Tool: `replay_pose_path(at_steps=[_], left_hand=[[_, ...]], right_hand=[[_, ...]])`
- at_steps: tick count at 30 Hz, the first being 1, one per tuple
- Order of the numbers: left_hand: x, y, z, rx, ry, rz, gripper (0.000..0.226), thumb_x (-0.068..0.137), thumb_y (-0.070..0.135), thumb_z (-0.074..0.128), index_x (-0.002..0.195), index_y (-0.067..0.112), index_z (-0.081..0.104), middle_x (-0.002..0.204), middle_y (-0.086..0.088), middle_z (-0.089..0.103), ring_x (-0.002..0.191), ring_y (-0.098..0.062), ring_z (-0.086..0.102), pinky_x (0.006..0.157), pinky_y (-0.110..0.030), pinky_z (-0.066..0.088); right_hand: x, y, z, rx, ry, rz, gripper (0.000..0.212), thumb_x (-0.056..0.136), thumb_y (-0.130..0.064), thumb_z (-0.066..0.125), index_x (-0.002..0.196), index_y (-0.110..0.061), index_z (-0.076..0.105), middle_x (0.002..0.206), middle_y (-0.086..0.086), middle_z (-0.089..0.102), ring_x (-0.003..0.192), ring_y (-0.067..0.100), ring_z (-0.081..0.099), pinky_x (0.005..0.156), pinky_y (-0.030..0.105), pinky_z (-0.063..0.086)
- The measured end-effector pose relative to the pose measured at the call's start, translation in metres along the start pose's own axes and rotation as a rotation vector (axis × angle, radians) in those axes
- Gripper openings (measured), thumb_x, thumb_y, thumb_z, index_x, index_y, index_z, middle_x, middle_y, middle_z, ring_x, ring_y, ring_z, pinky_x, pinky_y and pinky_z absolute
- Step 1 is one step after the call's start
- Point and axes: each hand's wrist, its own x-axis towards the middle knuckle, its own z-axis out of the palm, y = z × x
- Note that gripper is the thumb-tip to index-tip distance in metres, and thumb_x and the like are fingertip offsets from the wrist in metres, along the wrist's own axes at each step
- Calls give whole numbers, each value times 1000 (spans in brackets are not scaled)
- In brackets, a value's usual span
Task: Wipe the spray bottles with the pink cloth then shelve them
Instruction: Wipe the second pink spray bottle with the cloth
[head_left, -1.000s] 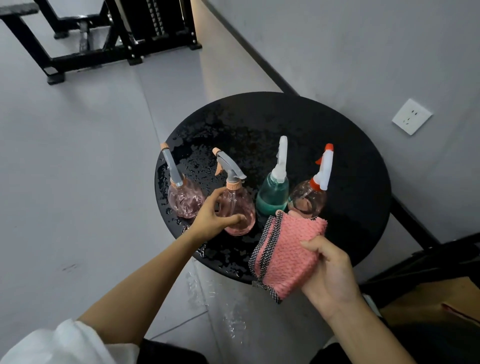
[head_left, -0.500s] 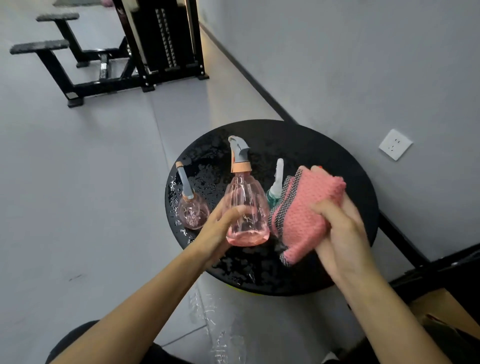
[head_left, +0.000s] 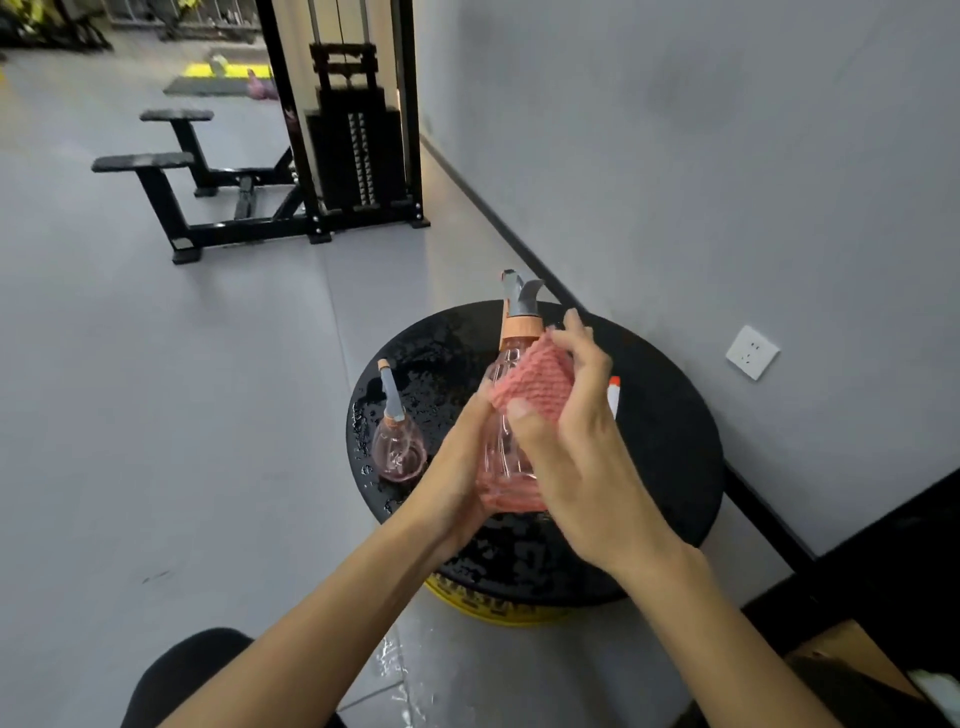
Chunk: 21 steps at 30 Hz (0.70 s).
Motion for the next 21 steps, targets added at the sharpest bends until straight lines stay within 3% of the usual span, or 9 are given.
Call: replay_pose_path(at_steps=[3, 5, 9, 12, 16, 21], left_hand=[[-7, 5, 2, -50, 19, -10, 61, 85, 64, 32, 123, 27, 62, 109, -2, 76, 99, -17, 73, 70, -31, 59], [-11, 8, 4, -71, 41, -18, 60, 87, 65, 31, 121, 28, 65, 113, -5, 75, 104, -21, 72, 73, -34, 60], [-15, 11, 12, -100, 59, -41, 65, 92, 66, 25, 130, 26, 61, 125, -9, 69, 117, -24, 66, 85, -32, 58], [-18, 7, 19, -129, 57, -43, 60, 96, 61, 24, 125, 28, 65, 122, -6, 71, 111, -20, 69, 78, -29, 59], [-22, -2, 31, -121, 51, -35, 57, 98, 60, 25, 104, 36, 76, 115, -3, 74, 102, -17, 72, 73, -31, 59], [-19, 2, 26, -197, 103, -9, 59, 98, 60, 27, 121, 25, 70, 124, -9, 70, 113, -22, 68, 83, -32, 57]], right_hand=[[-16, -6, -2, -15, 41, -115, 50, 99, -34, 28, 147, -19, 30, 164, -8, 9, 149, -1, -4, 122, 31, 13], [-26, -7, -2, -78, 63, -177, 50, 103, -22, 31, 153, -14, 27, 164, -8, 12, 150, 0, -2, 121, 30, 14], [-44, -8, -2, -352, 123, -285, 54, 104, -29, 30, 156, -17, 20, 165, -7, 10, 152, 9, 4, 122, 32, 14], [-44, -11, -7, -476, 132, -271, 54, 104, -34, 21, 156, -21, 16, 165, -9, 8, 152, 9, 4, 119, 30, 12], [-25, -21, -17, -415, 133, -173, 59, 101, -44, 11, 157, -26, 9, 164, -13, 1, 150, 4, -10, 123, 39, -4], [-52, -24, -13, -281, 42, -158, 61, 99, -39, 13, 155, -26, -9, 162, -14, -20, 148, 5, -20, 123, 33, -5]])
